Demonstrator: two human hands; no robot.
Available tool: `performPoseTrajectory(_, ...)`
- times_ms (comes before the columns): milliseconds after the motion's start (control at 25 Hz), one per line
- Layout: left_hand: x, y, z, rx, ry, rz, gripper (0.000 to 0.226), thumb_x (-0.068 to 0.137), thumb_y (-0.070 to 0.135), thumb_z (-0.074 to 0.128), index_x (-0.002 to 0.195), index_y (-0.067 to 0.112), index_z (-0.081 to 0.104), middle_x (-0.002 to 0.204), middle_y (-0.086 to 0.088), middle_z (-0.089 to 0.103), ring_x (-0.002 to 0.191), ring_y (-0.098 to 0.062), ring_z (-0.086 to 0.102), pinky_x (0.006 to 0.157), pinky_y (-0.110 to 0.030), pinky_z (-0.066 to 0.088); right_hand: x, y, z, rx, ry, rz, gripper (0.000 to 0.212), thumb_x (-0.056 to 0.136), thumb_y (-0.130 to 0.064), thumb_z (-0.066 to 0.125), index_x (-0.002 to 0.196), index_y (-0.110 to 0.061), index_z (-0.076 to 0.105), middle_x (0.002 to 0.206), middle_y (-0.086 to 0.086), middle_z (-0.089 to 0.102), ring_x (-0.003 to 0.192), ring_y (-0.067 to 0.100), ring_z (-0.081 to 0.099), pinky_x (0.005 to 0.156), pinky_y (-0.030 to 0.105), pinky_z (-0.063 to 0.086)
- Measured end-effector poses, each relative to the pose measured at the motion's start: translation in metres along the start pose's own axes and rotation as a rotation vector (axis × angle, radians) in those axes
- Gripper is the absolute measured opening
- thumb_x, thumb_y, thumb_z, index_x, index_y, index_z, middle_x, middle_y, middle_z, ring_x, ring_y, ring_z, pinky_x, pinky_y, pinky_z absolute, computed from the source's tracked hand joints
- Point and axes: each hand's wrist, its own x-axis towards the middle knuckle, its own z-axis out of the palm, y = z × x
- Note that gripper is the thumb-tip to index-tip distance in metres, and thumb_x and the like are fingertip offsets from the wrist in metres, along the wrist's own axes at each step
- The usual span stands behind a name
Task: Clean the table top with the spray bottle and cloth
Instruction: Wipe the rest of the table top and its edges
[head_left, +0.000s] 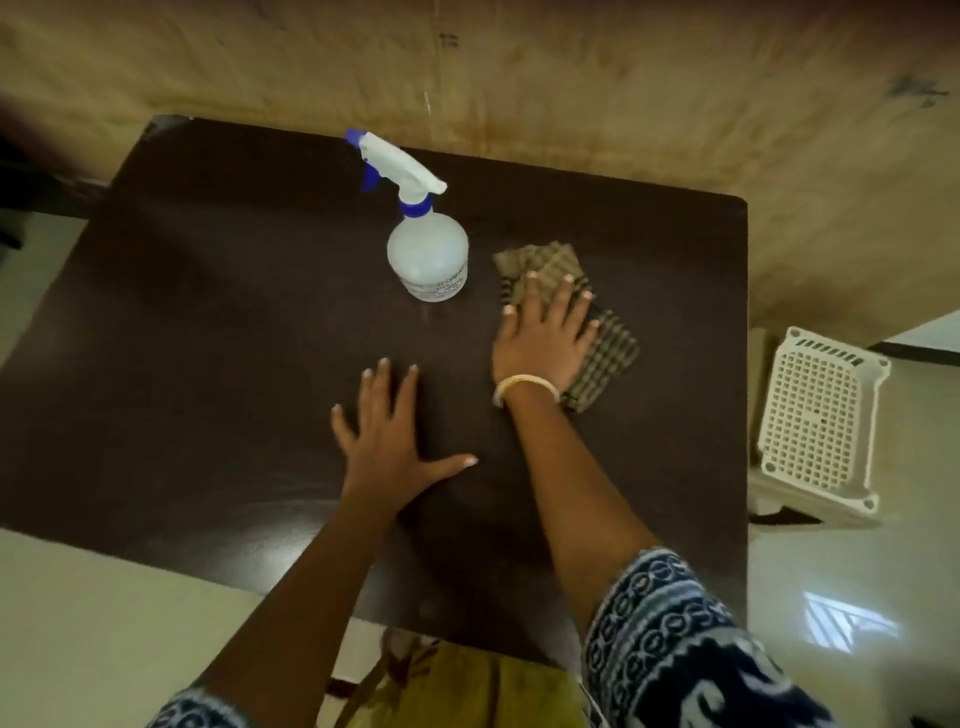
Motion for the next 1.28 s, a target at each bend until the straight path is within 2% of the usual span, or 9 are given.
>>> performPoseTrajectory(240,-0.071,-0.126,-0.005,0.101,-0.081,-0.044,0.138,0.045,0.098,0.033,0.156,0.018,0.01,0.164,-0.01,0.001,0.151,-0.03,0.002,0.111,-0.067,0.011,-0.139,-0.124,0.055,-0.039,-0.166,-0.463,0.054,0.098,-0.046,0.034,0.151,-0.035,0.028,0.163,0.006,0.016,0.149,0.035,0.007,0.119,0.055,0.007)
performPoseTrajectory(360,-0.091,-0.161,-0.007,0.121,-0.103,-0.02,0.141,0.046,0.1,0.036,0.156,0.018,0.007,0.164,-0.01,0.001,0.151,-0.031,0.003,0.11,-0.068,0.015,-0.166,-0.132,0.068,-0.174,-0.265,-0.824,0.05,0.099,-0.049,0.033,0.148,-0.042,0.032,0.162,0.001,0.021,0.149,0.03,0.015,0.118,0.052,0.015)
performPoseTrajectory(440,-0.101,-0.179,-0.007,0.152,-0.15,0.039,0.141,0.048,0.101,0.037,0.156,0.02,-0.005,0.164,-0.008,-0.008,0.151,-0.03,-0.004,0.111,-0.066,0.014,-0.149,-0.11,0.064,-0.166,-0.235,-0.885,0.047,0.097,-0.051,0.036,0.144,-0.044,0.039,0.16,-0.002,0.027,0.149,0.027,0.02,0.116,0.053,0.02)
performPoseTrajectory(640,-0.099,-0.195,-0.007,0.252,-0.218,0.144,0.137,0.046,0.102,0.009,0.151,0.021,-0.022,0.162,-0.012,-0.019,0.15,-0.034,-0.01,0.113,-0.065,0.01,-0.104,0.023,0.009,-0.081,-0.009,-0.177,0.05,0.095,-0.055,0.034,0.143,-0.041,0.04,0.159,-0.001,0.028,0.149,0.028,0.017,0.117,0.059,0.014)
performPoseTrajectory(760,-0.095,-0.192,-0.009,0.251,-0.241,0.141,0.137,0.047,0.1,0.014,0.151,0.02,-0.024,0.161,-0.013,-0.021,0.149,-0.035,-0.013,0.114,-0.065,0.008,-0.156,0.1,-0.014,-0.064,0.079,0.217,0.058,0.096,-0.058,0.024,0.149,-0.037,0.03,0.163,0.001,0.015,0.151,0.026,0.007,0.118,0.058,0.006)
performPoseTrajectory(960,-0.094,-0.188,-0.01,0.292,-0.289,0.134,0.132,0.062,0.093,0.04,0.149,0.02,-0.029,0.159,-0.013,-0.027,0.148,-0.036,-0.019,0.115,-0.065,0.005,-0.191,0.064,0.004,-0.006,0.104,0.486,0.06,0.097,-0.056,0.021,0.154,-0.036,0.017,0.165,0.003,0.006,0.151,0.03,0.001,0.118,0.059,0.003)
performPoseTrajectory(1040,-0.094,-0.187,-0.01,0.298,-0.305,0.121,0.132,0.063,0.092,0.041,0.148,0.02,-0.03,0.158,-0.013,-0.03,0.148,-0.035,-0.021,0.115,-0.064,0.004,-0.204,0.005,0.028,-0.025,0.1,0.332,0.06,0.097,-0.054,0.026,0.153,-0.034,0.023,0.164,0.005,0.011,0.15,0.032,0.006,0.117,0.059,0.006)
performPoseTrajectory(1160,-0.092,-0.184,-0.013,0.316,-0.337,0.089,0.133,0.063,0.091,0.044,0.147,0.022,-0.033,0.156,-0.011,-0.035,0.147,-0.032,-0.025,0.115,-0.064,0.003,-0.256,-0.077,0.07,-0.086,0.021,-0.145,0.055,0.097,-0.051,0.031,0.15,-0.04,0.028,0.162,0.003,0.02,0.149,0.033,0.014,0.117,0.058,0.01)
performPoseTrajectory(1280,-0.093,-0.18,-0.016,0.338,-0.377,0.062,0.133,0.064,0.09,0.045,0.147,0.021,-0.033,0.155,-0.011,-0.037,0.146,-0.032,-0.026,0.116,-0.064,0.003,-0.281,-0.081,0.073,-0.103,-0.081,-0.431,0.051,0.098,-0.052,0.029,0.148,-0.043,0.029,0.162,-0.001,0.023,0.149,0.029,0.017,0.118,0.055,0.014)
